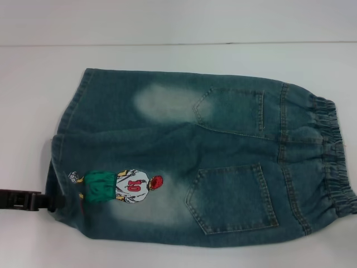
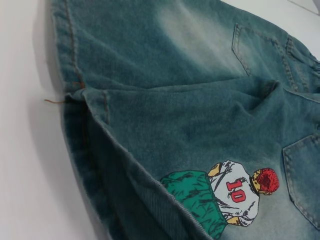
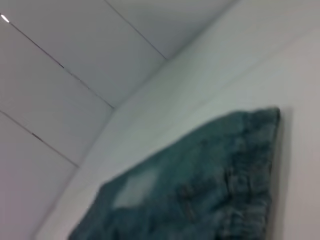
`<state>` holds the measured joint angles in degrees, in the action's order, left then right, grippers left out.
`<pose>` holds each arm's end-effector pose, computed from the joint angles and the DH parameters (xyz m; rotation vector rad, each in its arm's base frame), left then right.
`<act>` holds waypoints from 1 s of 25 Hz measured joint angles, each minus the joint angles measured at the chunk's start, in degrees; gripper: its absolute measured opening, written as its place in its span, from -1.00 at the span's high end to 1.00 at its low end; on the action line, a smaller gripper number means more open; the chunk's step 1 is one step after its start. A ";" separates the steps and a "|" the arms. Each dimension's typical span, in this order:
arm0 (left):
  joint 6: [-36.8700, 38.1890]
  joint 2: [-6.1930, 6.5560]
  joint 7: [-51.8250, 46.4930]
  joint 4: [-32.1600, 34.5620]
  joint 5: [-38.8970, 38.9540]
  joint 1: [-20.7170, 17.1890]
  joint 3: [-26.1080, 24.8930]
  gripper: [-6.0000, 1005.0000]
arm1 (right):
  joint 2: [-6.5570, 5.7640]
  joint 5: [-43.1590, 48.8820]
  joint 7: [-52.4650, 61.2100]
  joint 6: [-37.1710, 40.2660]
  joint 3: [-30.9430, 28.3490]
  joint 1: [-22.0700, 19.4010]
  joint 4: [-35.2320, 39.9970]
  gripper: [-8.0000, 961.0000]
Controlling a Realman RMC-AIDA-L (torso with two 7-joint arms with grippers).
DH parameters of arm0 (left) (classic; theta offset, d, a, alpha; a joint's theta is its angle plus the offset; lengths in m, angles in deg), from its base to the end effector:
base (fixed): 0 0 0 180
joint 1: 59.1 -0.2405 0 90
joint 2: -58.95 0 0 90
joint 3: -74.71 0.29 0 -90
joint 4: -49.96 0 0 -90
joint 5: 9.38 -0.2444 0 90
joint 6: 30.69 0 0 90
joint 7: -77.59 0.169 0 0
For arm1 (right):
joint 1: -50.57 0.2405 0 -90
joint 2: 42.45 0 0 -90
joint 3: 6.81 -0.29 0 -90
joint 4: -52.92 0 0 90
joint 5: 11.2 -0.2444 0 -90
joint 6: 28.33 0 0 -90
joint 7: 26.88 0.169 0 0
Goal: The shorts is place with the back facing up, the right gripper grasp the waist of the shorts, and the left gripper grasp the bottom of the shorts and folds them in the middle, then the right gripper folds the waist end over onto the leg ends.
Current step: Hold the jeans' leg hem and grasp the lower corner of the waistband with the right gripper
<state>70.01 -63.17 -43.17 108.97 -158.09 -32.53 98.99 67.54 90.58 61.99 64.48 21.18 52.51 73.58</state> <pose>-0.3702 0.3234 0.0178 -2.3984 -1.6503 -0.1944 0.4745 0.1860 0.0312 -1.9118 1.5147 0.9745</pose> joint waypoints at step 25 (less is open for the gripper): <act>0.56 -0.30 -0.10 -0.48 -0.25 0.06 -0.02 0.96 | 3.21 5.61 0.75 -1.37 -1.07 4.53 3.64 -0.97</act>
<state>70.56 -63.48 -43.27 108.48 -158.34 -32.47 98.97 70.75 96.19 62.74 63.10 20.11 57.04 77.22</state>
